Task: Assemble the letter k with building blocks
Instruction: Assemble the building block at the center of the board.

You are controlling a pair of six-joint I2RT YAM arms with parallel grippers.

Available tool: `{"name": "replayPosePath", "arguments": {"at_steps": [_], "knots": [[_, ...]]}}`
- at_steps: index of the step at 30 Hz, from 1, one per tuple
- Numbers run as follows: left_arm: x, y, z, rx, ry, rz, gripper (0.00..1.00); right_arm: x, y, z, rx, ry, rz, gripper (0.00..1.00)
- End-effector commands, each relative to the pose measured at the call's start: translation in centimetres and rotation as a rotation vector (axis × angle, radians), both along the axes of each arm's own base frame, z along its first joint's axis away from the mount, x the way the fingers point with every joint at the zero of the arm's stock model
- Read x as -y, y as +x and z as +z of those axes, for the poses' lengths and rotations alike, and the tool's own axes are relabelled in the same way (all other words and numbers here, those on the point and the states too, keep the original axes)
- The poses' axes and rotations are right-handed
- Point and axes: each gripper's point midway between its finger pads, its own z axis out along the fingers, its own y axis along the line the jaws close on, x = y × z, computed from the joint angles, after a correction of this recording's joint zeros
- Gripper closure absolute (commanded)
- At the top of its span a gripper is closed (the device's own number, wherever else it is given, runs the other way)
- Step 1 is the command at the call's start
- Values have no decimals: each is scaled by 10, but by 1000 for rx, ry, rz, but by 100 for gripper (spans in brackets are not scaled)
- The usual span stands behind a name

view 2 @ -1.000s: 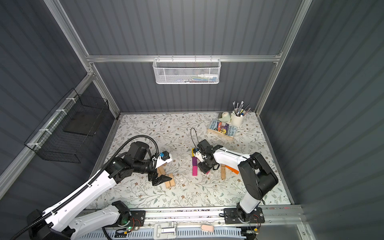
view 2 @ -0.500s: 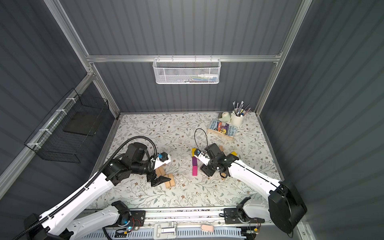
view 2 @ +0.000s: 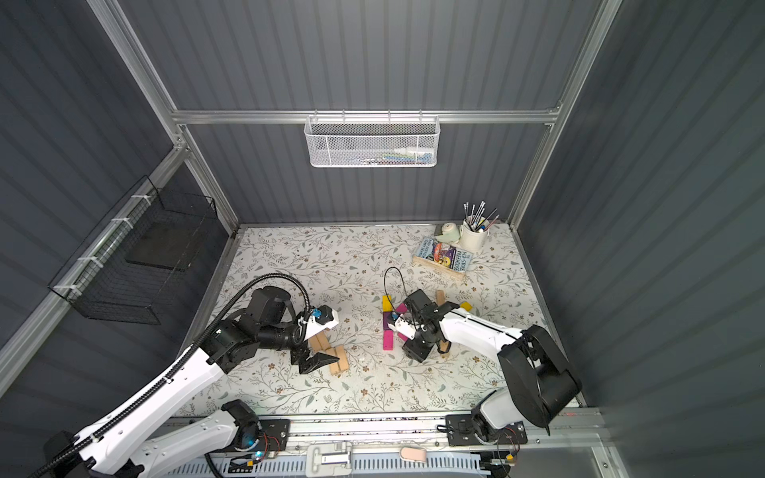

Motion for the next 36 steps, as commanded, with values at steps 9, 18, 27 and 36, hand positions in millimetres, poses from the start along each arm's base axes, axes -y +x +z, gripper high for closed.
{"name": "replayPosePath", "arguments": {"at_steps": [9, 18, 27, 36], "knots": [[-3, -4, 0, 20, -11, -8, 0, 0, 21, 8, 62, 23, 4, 44], [-4, -3, 0, 29, -10, -3, 0, -6, 33, 5, 75, 21, 7, 48], [-4, -3, -2, 27, -3, 0, 0, -8, 34, -3, 59, 5, 36, 58], [-4, -3, -4, 23, 0, 0, 0, -3, 35, -10, 56, -30, 53, 64]]}}
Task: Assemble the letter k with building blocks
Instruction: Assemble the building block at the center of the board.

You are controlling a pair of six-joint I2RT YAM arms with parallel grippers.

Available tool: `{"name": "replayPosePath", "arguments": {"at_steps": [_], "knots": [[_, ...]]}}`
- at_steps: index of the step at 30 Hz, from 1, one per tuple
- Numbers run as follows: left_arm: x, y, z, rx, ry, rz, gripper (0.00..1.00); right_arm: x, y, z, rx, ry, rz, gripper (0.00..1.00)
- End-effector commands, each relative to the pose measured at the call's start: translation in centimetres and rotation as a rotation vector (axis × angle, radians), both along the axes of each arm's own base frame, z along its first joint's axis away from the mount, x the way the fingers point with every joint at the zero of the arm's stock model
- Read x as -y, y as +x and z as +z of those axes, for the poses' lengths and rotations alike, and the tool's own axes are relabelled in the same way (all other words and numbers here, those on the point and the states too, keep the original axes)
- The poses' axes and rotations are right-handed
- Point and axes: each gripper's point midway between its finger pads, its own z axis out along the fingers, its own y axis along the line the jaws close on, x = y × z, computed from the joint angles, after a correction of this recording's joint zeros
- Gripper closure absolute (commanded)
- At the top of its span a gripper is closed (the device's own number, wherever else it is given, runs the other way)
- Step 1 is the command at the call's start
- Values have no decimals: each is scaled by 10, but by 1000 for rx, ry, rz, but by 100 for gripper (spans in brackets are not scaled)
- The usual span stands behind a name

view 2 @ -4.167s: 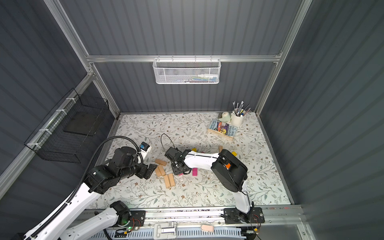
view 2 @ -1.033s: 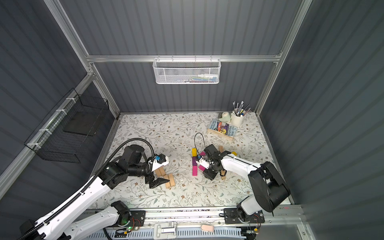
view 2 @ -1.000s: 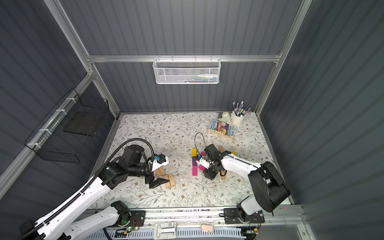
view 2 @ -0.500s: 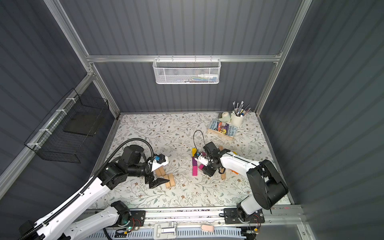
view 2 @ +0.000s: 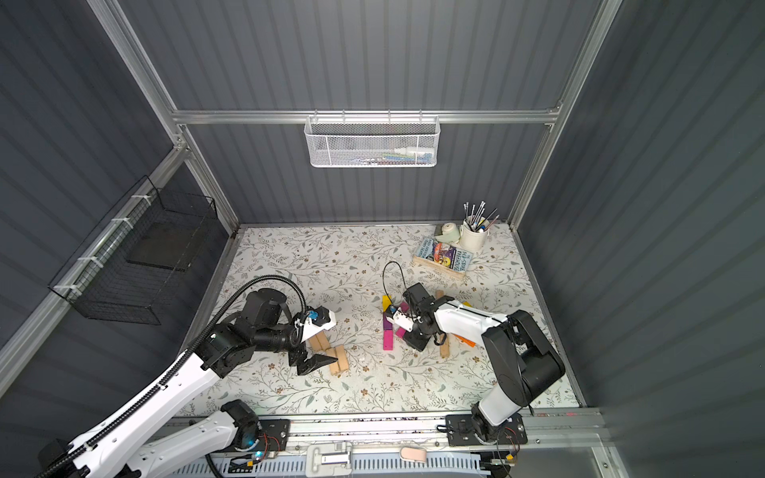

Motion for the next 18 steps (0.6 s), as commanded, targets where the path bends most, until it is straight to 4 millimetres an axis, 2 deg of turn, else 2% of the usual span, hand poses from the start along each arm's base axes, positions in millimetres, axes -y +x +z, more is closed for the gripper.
{"name": "replayPosePath", "arguments": {"at_steps": [1, 18], "knots": [[-2, -1, -7, 3, 12, -4, 0, 0, 5, 2, 13, -9, 13, 64], [-3, -1, -8, 1, 15, -2, 0, -1, 20, 5, 41, 10, -11, 67]]}}
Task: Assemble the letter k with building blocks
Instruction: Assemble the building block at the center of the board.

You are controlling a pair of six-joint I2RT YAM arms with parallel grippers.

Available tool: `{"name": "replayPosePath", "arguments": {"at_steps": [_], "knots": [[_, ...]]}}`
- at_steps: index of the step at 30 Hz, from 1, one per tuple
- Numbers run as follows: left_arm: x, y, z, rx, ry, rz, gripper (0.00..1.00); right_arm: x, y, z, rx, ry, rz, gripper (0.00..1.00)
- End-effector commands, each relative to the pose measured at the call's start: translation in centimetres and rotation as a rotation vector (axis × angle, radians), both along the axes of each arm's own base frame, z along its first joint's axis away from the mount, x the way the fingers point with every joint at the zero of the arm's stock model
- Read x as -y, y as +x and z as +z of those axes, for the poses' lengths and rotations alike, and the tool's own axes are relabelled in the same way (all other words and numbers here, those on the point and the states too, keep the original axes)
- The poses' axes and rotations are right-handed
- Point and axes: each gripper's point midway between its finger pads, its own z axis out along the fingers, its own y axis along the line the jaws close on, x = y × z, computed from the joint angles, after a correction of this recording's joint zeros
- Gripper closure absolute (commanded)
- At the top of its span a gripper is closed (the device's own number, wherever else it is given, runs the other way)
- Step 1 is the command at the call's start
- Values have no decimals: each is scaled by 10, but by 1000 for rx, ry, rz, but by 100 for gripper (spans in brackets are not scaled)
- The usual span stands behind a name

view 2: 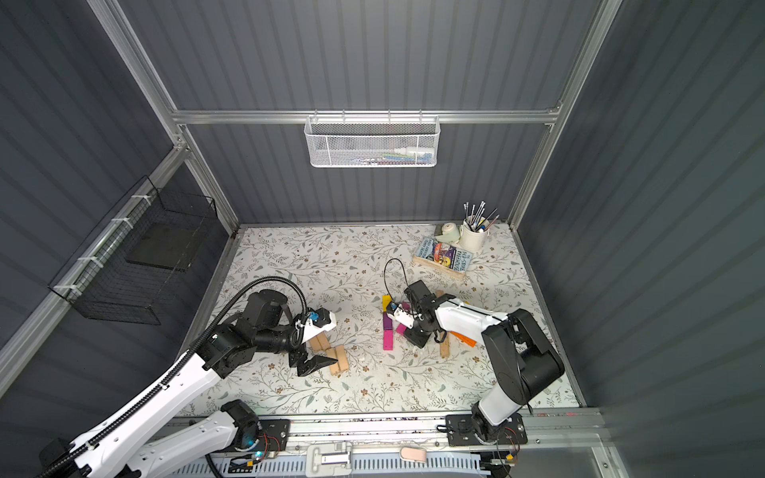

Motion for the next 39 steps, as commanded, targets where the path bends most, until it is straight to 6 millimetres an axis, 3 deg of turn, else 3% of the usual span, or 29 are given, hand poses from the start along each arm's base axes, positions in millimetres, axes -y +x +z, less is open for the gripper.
{"name": "replayPosePath", "arguments": {"at_steps": [1, 25, 30, 39], "knots": [[-1, 0, -3, 8, 8, -3, 0, -4, 9, 2, 8, 9, -5, 67], [-2, 0, -4, 9, 13, 0, 0, -7, 13, -4, -20, 19, -27, 61], [-2, 0, -4, 8, 14, 0, 0, -8, 12, 1, -14, 31, -24, 57], [-2, 1, -5, 8, 15, 2, 1, -16, 15, 16, 7, 80, -19, 58]]}}
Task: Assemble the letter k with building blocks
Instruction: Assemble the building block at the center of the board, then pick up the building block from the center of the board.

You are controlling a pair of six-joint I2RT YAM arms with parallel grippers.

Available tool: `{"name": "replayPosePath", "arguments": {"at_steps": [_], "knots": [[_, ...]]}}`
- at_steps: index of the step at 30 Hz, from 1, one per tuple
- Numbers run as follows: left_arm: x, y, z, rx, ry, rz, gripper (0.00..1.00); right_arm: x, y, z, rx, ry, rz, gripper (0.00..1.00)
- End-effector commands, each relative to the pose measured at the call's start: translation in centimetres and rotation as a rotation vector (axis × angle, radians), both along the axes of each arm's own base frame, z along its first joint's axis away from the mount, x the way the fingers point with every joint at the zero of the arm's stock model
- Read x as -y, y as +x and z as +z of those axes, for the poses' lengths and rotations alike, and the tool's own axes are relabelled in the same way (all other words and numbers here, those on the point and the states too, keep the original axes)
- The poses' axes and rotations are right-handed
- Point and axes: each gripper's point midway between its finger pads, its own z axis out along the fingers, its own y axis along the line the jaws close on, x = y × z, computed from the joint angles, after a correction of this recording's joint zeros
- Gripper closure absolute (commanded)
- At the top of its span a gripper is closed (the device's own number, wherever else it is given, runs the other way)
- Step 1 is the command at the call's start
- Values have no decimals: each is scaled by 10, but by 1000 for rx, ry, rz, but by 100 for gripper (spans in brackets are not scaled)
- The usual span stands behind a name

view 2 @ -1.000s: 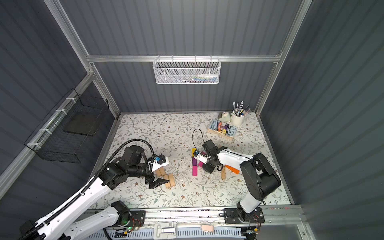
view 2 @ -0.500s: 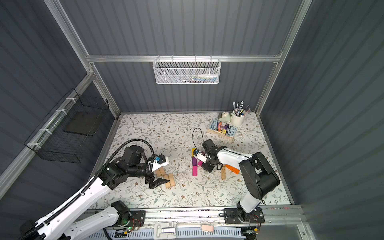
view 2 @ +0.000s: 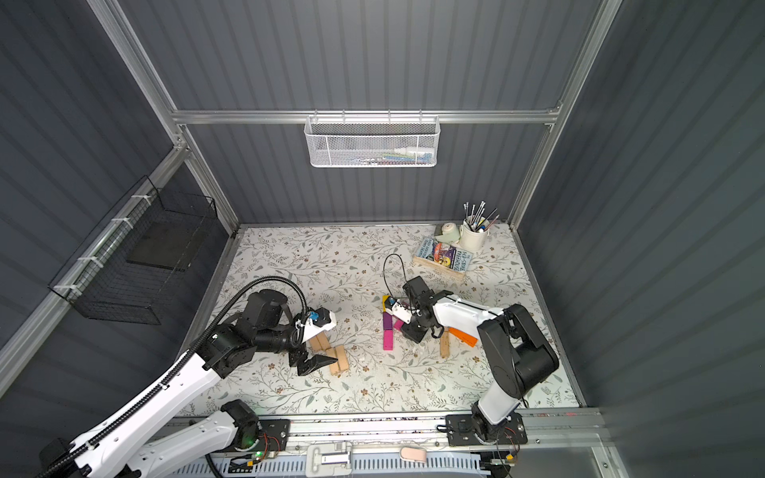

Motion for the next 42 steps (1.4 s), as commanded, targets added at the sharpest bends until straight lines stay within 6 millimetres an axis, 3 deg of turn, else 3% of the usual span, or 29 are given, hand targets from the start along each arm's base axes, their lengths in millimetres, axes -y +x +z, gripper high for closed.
{"name": "replayPosePath", "arguments": {"at_steps": [1, 23, 31, 36, 42], "knots": [[-2, -1, -5, 1, 12, -5, 0, -6, 3, 12, 4, 40, -2, 59], [-2, 0, -6, 0, 16, -2, 1, -6, 5, 6, -6, 32, -1, 62], [-3, 1, -7, 4, 20, 6, 0, -4, 9, 18, 31, 38, -17, 58], [-5, 12, -8, 13, 23, 81, 0, -5, 15, 53, 110, 109, -98, 55], [-17, 55, -9, -11, 36, 383, 0, -7, 26, 144, 286, 409, -366, 40]]}}
